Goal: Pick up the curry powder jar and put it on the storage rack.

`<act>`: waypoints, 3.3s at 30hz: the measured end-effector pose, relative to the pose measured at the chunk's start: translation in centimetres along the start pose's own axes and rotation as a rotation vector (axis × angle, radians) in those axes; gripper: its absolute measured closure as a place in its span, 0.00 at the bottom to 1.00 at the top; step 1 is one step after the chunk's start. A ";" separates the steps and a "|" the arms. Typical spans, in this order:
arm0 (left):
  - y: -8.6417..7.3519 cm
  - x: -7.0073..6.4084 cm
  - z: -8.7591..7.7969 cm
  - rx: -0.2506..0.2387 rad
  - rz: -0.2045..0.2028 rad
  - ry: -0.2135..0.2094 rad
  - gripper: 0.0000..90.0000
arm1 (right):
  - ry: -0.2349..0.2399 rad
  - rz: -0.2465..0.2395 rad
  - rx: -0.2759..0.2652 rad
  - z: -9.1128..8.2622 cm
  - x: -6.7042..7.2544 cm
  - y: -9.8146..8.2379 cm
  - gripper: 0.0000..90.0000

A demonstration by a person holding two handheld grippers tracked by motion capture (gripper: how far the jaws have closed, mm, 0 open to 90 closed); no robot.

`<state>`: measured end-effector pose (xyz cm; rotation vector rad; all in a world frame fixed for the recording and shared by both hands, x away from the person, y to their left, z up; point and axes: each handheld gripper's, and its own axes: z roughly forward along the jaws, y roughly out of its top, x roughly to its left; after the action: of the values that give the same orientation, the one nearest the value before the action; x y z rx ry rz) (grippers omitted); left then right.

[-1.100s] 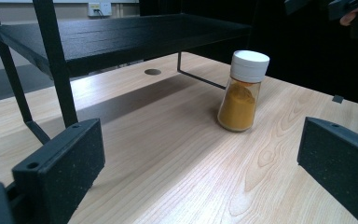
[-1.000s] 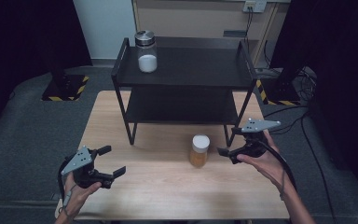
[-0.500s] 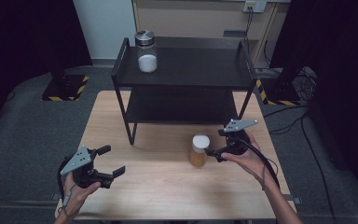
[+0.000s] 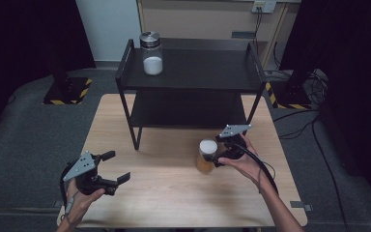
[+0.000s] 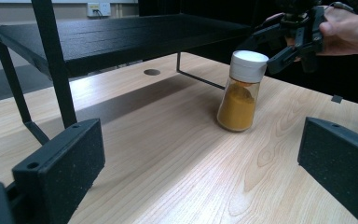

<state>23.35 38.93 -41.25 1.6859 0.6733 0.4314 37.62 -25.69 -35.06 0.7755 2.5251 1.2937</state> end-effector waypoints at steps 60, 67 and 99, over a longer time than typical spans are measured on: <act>0.0 0.0 0.2 0.004 -0.004 -0.002 0.00 | 0.155 -0.213 0.029 -11.2 -0.7 12.1 0.38; 0.0 0.0 0.2 0.006 -0.006 -0.004 0.00 | 0.173 -0.194 0.034 -13.1 -1.3 14.8 0.38; -0.1 0.3 0.5 0.008 -0.015 -0.013 0.00 | 0.046 -0.131 0.037 -18.5 -2.9 29.1 0.38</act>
<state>23.84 38.76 -41.49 1.6887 0.6787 0.4070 43.13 -26.16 -0.90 0.5824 2.5943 1.2385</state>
